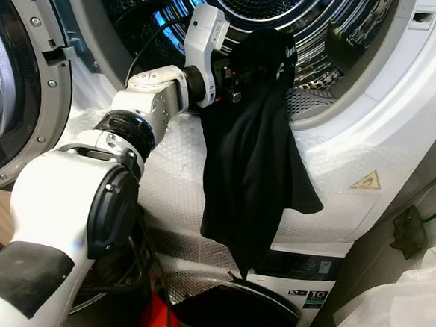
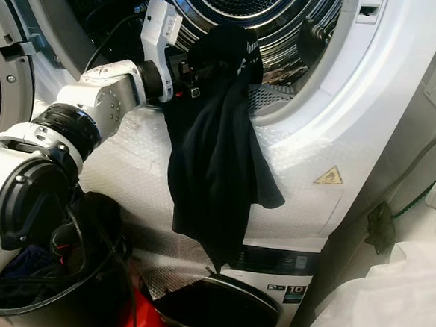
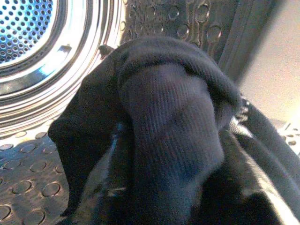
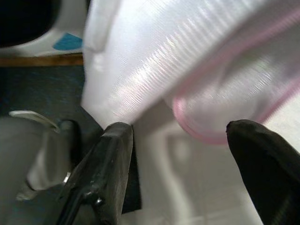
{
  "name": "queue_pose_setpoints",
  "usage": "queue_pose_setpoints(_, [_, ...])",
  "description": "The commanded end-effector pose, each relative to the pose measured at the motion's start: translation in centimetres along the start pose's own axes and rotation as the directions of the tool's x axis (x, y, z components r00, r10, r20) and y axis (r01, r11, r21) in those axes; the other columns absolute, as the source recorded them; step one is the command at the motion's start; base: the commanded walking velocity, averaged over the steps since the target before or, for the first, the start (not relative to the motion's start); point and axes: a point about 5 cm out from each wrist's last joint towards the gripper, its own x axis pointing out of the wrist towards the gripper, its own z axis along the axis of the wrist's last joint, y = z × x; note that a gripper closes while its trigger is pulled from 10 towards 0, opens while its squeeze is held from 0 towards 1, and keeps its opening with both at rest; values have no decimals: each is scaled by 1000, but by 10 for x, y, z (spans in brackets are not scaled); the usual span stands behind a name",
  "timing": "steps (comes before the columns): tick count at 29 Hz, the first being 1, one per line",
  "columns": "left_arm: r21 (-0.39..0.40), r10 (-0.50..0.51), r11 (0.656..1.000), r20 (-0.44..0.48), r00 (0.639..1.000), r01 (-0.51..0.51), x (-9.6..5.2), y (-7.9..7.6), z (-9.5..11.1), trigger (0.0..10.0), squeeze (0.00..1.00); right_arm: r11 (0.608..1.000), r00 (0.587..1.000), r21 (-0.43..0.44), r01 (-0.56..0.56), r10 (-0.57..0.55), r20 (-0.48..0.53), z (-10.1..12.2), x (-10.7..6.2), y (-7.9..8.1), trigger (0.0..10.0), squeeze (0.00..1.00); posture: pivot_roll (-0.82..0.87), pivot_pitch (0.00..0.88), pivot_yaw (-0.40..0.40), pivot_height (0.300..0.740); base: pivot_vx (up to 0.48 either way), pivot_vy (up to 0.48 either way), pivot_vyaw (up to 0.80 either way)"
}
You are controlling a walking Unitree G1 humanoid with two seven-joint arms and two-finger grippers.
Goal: Clothes washing
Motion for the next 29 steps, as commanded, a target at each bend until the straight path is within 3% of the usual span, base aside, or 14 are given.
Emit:
queue_pose_setpoints(1, [24, 13, 1000, -39, 999, -12, -8, 7, -4, 10000, 1000, 999, 999, 9, -47, 47, -6, 0, -2, 10, 10000, 0, -183, 57, 97, 740, 0, 0, 0])
queue_pose_setpoints(8, [26, 55, 998, -15, 998, -55, -14, 14, -2, 10000, 1000, 990, 991, 41, -135, 135, 25, 16, 0, 28, 10000, 0, -162, 39, 99, 740, 0, 0, 0])
queue_pose_setpoints(21, [65, 48, 997, -19, 999, -47, -10, 10, -5, 10000, 1000, 979, 981, 69, -190, 188, 40, 27, 2, 37, 10000, 0, -157, 18, 95, 740, 0, 0, 0])
queue_pose_setpoints(29, [72, 59, 996, -30, 998, -57, -11, 11, -7, 10000, 1000, 908, 919, 139, -395, 389, 70, 35, -1, 54, 10000, 0, -154, 30, 95, 740, 0, 0, 0])
